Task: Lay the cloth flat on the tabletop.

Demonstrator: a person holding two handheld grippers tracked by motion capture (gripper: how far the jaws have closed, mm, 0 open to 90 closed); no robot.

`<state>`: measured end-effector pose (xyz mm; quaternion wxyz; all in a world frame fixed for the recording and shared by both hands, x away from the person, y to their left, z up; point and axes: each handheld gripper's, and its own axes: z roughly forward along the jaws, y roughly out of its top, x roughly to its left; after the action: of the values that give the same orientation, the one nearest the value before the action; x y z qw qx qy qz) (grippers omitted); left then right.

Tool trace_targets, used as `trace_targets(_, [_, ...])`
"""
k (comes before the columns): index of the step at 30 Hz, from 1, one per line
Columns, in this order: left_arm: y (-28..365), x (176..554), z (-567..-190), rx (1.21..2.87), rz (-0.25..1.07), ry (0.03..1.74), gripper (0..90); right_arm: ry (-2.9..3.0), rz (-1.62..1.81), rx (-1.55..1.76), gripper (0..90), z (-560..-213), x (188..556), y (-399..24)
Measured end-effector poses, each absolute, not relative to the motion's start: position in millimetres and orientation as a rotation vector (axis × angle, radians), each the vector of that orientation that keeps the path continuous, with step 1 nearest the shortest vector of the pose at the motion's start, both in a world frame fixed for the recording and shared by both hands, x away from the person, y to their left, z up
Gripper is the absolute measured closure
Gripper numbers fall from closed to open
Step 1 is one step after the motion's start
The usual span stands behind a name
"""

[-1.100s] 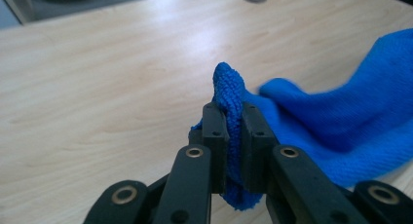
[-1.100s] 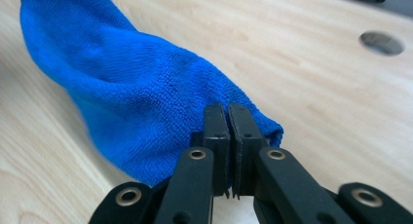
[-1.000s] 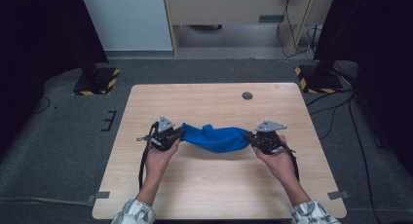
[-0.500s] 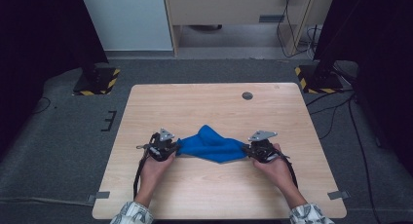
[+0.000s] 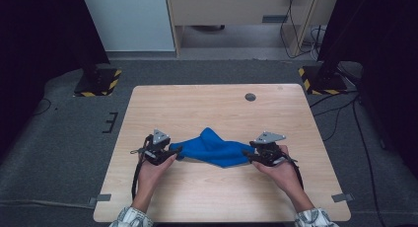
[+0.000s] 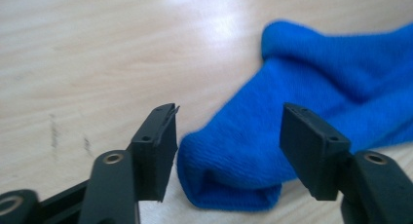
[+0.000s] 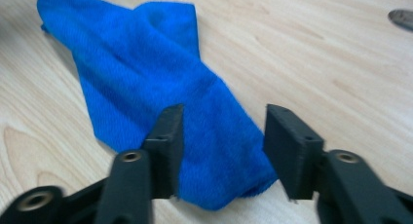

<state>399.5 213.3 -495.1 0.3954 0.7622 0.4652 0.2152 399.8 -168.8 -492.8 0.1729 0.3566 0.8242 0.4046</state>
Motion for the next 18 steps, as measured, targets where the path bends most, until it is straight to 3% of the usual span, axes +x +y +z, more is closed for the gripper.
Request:
trace_targets(2, [216, 402, -491, 1.907, 0.555, 1.17, 36.3, 2.32, 1.145, 1.021, 42.1, -491, 402, -168])
trace_targets(4, [216, 406, -490, 1.898, 0.547, 1.166, 36.4, 2.3, 1.148, 1.033, 42.6, -491, 407, -169])
trace_targets(9, [206, 424, -499, 1.924, 0.505, 1.168, 37.7, 2.262, 1.178, 1.068, 66.1, -490, 419, -169])
trace_targets(11, [201, 427, -505, 1.952, 0.49, 1.171, 38.3, 2.257, 1.175, 1.082, 71.1, -493, 421, -168])
trace_targets(13, [198, 429, -512, 1.997, 0.478, 1.166, 39.2, 2.262, 1.175, 1.104, 70.3, -497, 422, -168])
trace_targets(18, [192, 430, -522, 2.052, 0.455, 1.156, 40.9, 2.321, 1.16, 1.132, 55.1, -504, 420, -164])
